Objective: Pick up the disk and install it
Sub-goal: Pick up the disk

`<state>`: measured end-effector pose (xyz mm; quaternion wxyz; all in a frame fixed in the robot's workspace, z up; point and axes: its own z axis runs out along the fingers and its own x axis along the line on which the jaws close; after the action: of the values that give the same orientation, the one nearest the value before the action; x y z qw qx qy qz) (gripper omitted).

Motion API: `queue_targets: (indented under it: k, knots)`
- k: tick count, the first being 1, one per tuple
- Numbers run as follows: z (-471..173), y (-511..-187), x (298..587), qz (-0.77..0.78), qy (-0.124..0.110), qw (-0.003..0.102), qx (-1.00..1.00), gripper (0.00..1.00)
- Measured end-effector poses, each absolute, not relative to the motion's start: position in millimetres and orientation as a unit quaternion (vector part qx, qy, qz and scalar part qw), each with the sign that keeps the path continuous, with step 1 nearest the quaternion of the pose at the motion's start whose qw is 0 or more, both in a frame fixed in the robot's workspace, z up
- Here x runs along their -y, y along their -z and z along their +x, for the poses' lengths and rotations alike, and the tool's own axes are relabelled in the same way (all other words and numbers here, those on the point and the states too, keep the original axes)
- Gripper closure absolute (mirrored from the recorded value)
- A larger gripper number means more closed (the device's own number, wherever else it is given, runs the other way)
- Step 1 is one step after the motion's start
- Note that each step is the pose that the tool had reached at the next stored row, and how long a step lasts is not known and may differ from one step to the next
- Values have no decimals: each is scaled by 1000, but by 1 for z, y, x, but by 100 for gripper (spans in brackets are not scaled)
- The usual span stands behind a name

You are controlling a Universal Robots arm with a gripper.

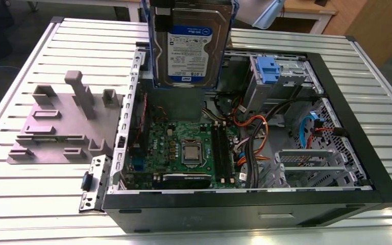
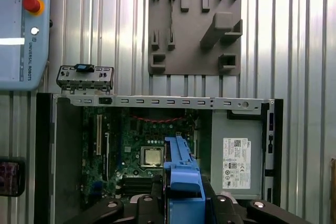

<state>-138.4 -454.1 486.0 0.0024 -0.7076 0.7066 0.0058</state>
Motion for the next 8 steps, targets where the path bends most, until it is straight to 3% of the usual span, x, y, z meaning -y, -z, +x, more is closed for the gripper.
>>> queue_targets:
  k: [8]
  knots:
    - [-135,-484,465,-708,-6,2,-707,64]
